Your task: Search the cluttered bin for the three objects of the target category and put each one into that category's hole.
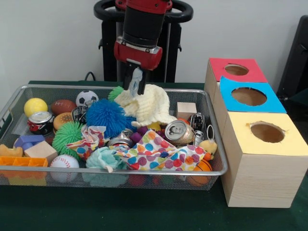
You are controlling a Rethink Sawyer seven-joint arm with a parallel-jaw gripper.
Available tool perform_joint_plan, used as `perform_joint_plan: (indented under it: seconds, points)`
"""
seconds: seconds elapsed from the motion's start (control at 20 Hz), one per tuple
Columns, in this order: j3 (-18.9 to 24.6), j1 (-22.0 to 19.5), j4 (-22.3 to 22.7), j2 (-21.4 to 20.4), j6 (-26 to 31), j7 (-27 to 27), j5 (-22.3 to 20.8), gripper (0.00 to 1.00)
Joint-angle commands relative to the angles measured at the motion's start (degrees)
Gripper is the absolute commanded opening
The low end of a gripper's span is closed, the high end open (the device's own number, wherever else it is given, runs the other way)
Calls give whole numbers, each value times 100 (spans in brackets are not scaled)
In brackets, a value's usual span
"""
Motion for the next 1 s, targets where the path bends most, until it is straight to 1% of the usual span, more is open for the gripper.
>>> perform_joint_plan:
  seconds: [0.05, 0.2, 0.25, 0.6, 1.0]
  points:
    - [272, 15, 136, 195, -320, 1225, 246, 100]
    - [231, 39, 119, 203, -335, 1212, 224, 100]
    - [209, 110, 125, 207, -340, 1252, 247, 100]
    - [196, 166, 90, 200, -77, 1328, 406, 100]
    - [143, 234, 48, 198, -18, 1287, 483, 100]
